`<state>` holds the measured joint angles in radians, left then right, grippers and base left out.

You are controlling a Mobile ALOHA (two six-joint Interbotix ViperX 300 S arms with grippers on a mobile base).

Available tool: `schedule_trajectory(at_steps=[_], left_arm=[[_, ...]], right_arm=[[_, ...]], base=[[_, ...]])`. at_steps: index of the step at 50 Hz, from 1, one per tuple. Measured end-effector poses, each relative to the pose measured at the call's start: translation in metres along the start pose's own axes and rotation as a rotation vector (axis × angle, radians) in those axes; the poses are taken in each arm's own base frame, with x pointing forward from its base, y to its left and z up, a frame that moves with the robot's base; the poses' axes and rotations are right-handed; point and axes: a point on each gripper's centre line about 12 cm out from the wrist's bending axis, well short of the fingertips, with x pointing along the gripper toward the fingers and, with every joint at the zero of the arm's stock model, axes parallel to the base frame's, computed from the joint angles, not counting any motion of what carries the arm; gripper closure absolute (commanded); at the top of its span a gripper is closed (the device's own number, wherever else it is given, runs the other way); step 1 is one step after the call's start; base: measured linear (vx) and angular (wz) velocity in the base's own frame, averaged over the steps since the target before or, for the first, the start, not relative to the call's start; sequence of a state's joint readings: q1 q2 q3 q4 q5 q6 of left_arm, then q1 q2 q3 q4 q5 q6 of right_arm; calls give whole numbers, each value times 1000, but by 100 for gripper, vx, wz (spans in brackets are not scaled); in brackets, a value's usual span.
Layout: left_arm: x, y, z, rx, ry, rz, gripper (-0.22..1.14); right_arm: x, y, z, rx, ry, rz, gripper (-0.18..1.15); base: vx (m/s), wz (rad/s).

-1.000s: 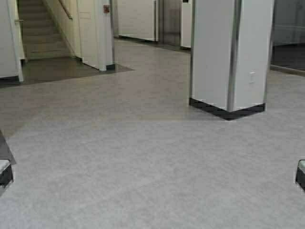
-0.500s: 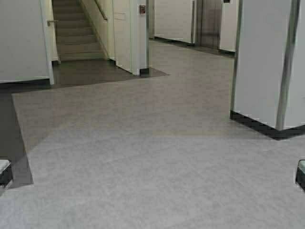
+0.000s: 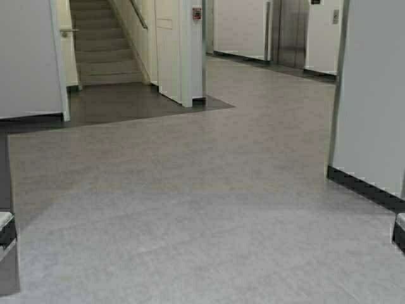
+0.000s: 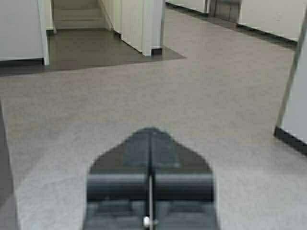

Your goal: Navigate to elevator, push the call button, then enter the elevator

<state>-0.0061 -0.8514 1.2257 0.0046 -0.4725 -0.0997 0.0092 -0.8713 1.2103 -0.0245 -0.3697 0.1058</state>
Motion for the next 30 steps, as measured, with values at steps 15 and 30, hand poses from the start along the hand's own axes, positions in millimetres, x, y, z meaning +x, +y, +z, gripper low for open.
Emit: schedule_trajectory(at_steps=[15, 30], left_arm=[[3, -1, 2, -6, -4, -5, 89], [2, -1, 2, -8, -4, -7, 89]], right_arm=[[-1, 0, 1, -4, -4, 2, 92], [1, 0, 3, -5, -6, 1, 92]], base=[[84, 12], [84, -4]])
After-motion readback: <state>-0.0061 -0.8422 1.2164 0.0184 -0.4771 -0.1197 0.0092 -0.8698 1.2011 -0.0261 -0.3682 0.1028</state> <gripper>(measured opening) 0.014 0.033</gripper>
